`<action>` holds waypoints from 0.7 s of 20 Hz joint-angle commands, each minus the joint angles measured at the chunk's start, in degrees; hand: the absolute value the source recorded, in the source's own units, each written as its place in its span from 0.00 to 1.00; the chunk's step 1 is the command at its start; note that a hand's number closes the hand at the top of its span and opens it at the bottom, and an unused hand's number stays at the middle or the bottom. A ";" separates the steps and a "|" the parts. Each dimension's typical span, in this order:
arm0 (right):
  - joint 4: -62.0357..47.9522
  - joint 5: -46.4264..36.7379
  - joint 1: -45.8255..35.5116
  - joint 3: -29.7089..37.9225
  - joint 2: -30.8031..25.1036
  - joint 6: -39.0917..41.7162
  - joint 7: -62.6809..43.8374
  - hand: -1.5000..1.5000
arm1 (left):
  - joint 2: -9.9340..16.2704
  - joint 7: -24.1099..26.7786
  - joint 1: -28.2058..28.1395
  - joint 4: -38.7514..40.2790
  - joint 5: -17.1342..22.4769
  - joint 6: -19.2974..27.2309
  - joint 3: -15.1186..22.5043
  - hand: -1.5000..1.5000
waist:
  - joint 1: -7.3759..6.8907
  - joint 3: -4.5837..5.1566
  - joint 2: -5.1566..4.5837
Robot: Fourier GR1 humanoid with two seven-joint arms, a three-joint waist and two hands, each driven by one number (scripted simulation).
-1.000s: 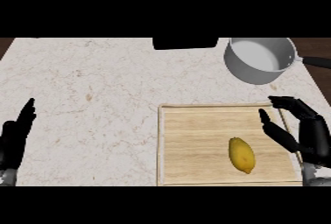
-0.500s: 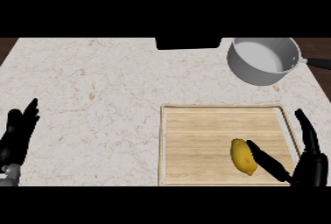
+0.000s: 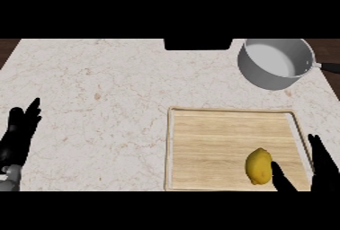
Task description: Pick the lemon from the tray and place it in the pot
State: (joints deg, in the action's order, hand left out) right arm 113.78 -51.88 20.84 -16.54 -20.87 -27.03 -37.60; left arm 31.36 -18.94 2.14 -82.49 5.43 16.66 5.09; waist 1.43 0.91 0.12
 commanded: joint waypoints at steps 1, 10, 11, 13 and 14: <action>5.60 -4.15 1.66 -4.02 -0.80 14.44 -12.38 0.00 | -1.23 -1.19 1.12 -0.80 -1.47 0.78 1.92 0.50 | -0.92 -0.18 -0.48; 20.33 -7.35 -6.31 -14.39 7.96 41.05 -40.58 0.00 | -2.24 -2.57 3.93 1.48 -2.02 0.28 2.09 0.50 | -1.91 -0.54 -0.39; 15.70 -8.24 -9.05 -14.27 10.93 41.01 -41.75 0.00 | -2.34 -3.27 4.55 0.44 -2.29 0.17 2.46 0.50 | -2.39 -0.66 -0.46; 18.65 -5.79 -8.56 -10.57 10.43 45.14 -42.53 0.00 | -0.57 -3.43 4.08 0.20 -0.73 -1.57 0.41 0.50 | -2.09 -0.72 -0.33; 18.69 -5.04 -9.50 -9.51 10.92 46.03 -42.25 0.00 | -2.13 -2.14 3.99 1.11 -1.47 -0.32 0.62 0.50 | -1.92 -0.75 -0.34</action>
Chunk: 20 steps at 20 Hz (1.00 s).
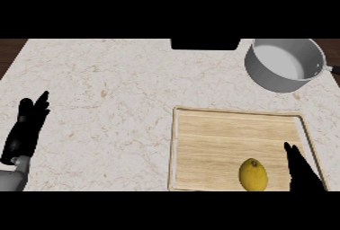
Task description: Pick the lemon from the tray and place it in the pot
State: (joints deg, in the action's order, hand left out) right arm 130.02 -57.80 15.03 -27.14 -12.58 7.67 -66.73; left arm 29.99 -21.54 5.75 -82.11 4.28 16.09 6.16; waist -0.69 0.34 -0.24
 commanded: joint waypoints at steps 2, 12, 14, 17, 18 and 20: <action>-0.68 -2.22 -6.26 -0.60 6.12 11.09 -14.72 0.00 | 0.86 -0.70 1.34 0.41 0.53 -1.57 -1.37 0.50 | -0.08 -0.17 0.03; -6.97 -3.46 -9.17 5.24 12.36 14.16 -9.72 0.00 | -0.28 0.13 2.54 3.48 -0.54 -2.27 -2.80 0.50 | 0.64 -0.28 0.11; -10.44 -4.77 -9.58 3.04 12.47 11.15 -9.30 0.00 | -3.44 1.81 1.14 4.41 -2.63 -0.56 -0.64 0.50 | 0.61 -0.28 0.12; -8.29 -3.47 -12.64 7.01 12.52 16.01 -9.02 0.00 | -1.09 -1.78 1.45 -0.72 -1.39 -2.22 -2.71 0.50 | 0.45 -0.31 0.28; -15.84 -4.37 -13.43 7.82 12.53 10.76 -6.30 0.00 | -2.29 2.05 0.23 3.57 -2.94 -1.08 -2.41 0.50 | 0.34 -0.30 0.10; -11.96 -5.78 -12.53 7.58 12.54 14.98 -7.82 0.00 | -4.04 2.13 0.48 2.73 -3.73 -0.57 -1.16 0.50 | 0.71 -0.28 0.20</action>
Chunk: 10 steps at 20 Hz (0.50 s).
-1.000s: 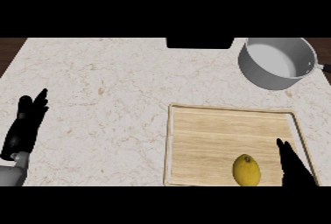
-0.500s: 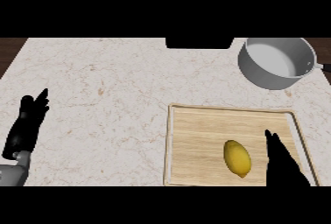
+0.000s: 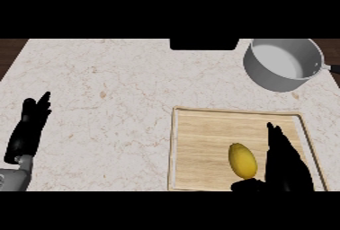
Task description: Pick the lemon from the tray and place it in the pot
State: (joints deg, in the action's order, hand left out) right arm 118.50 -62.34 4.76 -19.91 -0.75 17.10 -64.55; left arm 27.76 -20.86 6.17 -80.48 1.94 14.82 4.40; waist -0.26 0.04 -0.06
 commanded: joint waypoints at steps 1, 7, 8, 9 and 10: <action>-2.40 -0.28 -2.56 2.21 0.72 4.94 -9.02 0.00 | -0.58 -0.83 -2.12 -2.68 -1.26 0.38 0.52 0.50 | -0.17 -0.02 0.08; -4.63 2.38 -2.43 3.03 0.73 5.08 -10.45 0.00 | -0.27 -3.02 0.39 -1.75 -1.67 -0.53 -0.96 0.50 | 0.06 -0.03 0.06; -4.66 2.55 -2.37 3.71 0.73 5.57 -10.20 0.00 | -1.44 -0.53 -0.99 -1.76 -1.57 -0.40 -0.83 0.50 | 0.03 -0.01 0.06; -4.95 2.84 -0.23 4.47 0.73 4.78 -8.05 0.00 | -2.10 -1.38 -1.34 -2.86 -1.62 -0.52 -0.17 0.50 | 0.14 -0.03 0.09; -4.20 1.52 4.73 3.60 0.73 1.01 -3.95 0.00 | -1.20 1.04 -1.51 0.87 -1.01 -1.55 -2.44 0.50 | 0.49 -0.02 0.09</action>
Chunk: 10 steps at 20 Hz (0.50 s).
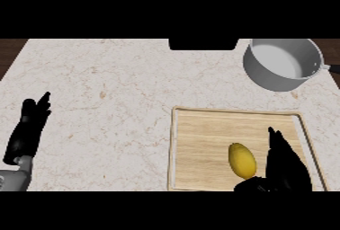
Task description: Pick the lemon from the tray and place it in the pot
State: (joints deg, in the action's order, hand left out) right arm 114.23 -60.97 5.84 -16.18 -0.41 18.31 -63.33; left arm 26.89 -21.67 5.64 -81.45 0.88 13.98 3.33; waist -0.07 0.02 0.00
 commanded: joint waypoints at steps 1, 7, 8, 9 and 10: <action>-2.24 1.55 -1.54 1.67 0.39 2.87 -6.98 0.00 | -2.04 1.90 0.79 2.16 -1.51 0.47 -0.20 0.50 | 0.15 0.00 -0.06; -5.72 2.41 -0.29 1.83 0.39 -3.06 -4.98 0.00 | -0.46 -2.44 -0.94 -3.03 -1.68 -1.84 -1.68 0.50 | -0.03 -0.04 0.04; -9.39 2.78 -1.82 4.69 0.39 -3.41 -2.20 0.00 | -1.13 -1.63 -1.05 -2.61 -1.16 -1.97 -2.22 0.50 | -0.09 -0.04 -0.01; -7.04 3.95 -3.91 6.27 0.39 -0.57 -3.76 0.00 | -5.10 0.90 -0.69 0.28 -4.39 1.62 0.16 0.50 | 0.12 -0.01 -0.04; -6.19 2.98 -0.25 -0.23 0.39 -4.56 -6.26 0.00 | -0.97 -1.21 -2.64 -4.49 -1.87 -2.77 -2.39 0.50 | -0.09 -0.03 0.07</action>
State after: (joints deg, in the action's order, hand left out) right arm 108.48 -58.49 4.85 -13.45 -0.31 16.17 -61.82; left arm 25.26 -22.40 4.69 -83.15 -1.07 13.00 2.08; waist -0.09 0.00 0.01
